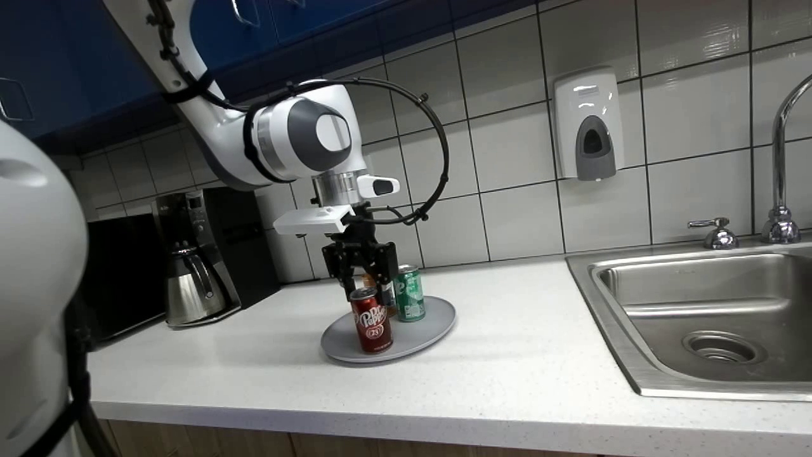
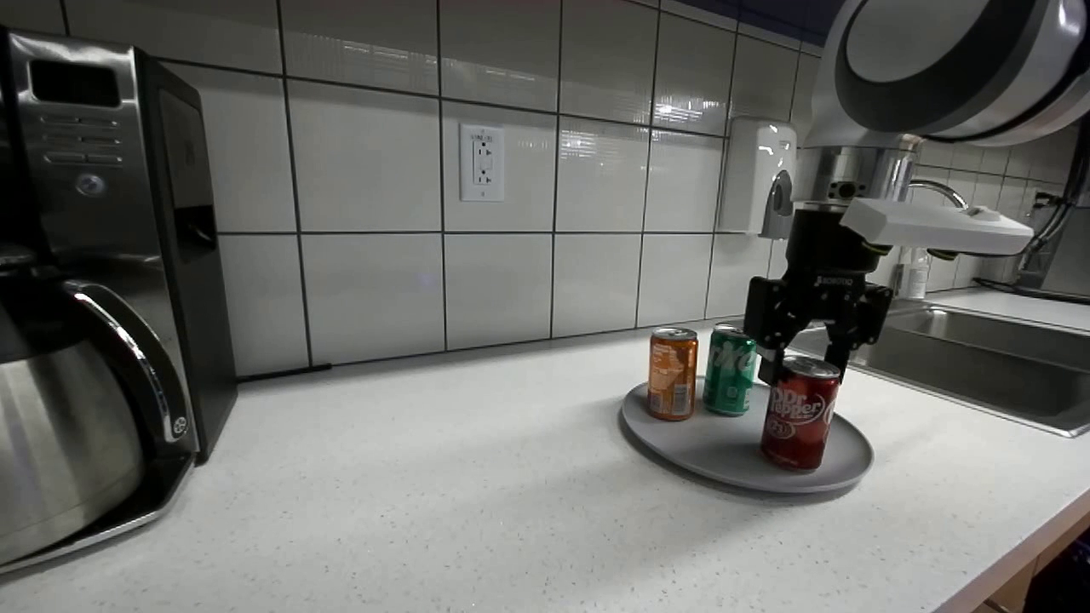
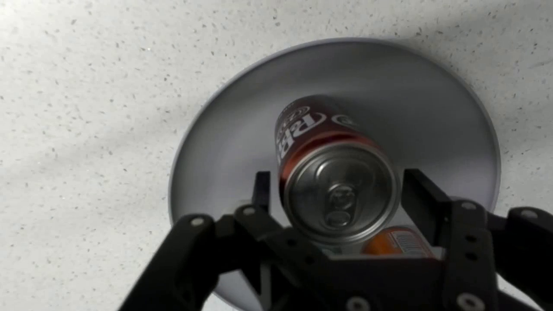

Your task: Put the cans on the grey plate

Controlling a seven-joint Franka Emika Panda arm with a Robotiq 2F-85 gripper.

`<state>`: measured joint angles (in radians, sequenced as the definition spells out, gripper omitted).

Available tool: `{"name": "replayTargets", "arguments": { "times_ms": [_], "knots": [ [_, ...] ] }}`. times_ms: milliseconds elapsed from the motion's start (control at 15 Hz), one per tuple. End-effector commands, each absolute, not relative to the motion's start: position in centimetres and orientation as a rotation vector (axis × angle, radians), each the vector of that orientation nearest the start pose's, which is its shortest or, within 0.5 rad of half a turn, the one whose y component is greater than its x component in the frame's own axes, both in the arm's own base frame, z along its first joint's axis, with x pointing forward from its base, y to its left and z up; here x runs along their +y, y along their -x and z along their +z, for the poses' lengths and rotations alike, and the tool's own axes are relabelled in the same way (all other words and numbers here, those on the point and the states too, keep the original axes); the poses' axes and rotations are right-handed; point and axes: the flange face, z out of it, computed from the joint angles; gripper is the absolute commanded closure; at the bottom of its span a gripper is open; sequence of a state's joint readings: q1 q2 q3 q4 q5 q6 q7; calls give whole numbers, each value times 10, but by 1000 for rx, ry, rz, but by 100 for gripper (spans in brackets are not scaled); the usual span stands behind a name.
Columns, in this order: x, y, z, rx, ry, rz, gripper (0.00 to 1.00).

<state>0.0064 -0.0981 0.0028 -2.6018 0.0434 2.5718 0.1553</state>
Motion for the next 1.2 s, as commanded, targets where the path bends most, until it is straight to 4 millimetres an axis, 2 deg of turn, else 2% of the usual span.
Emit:
{"name": "replayTargets", "arguments": {
  "times_ms": [0,600,733,800,867,1133],
  "knots": [
    [2,-444,306,311,3094,-117,0],
    [4,-448,351,259,3086,-221,0],
    [6,-445,368,211,3091,-233,0],
    [4,-451,346,262,3084,-231,0],
    [4,-451,350,259,3083,-241,0],
    [4,-451,344,260,3085,-222,0]
  ]
}}
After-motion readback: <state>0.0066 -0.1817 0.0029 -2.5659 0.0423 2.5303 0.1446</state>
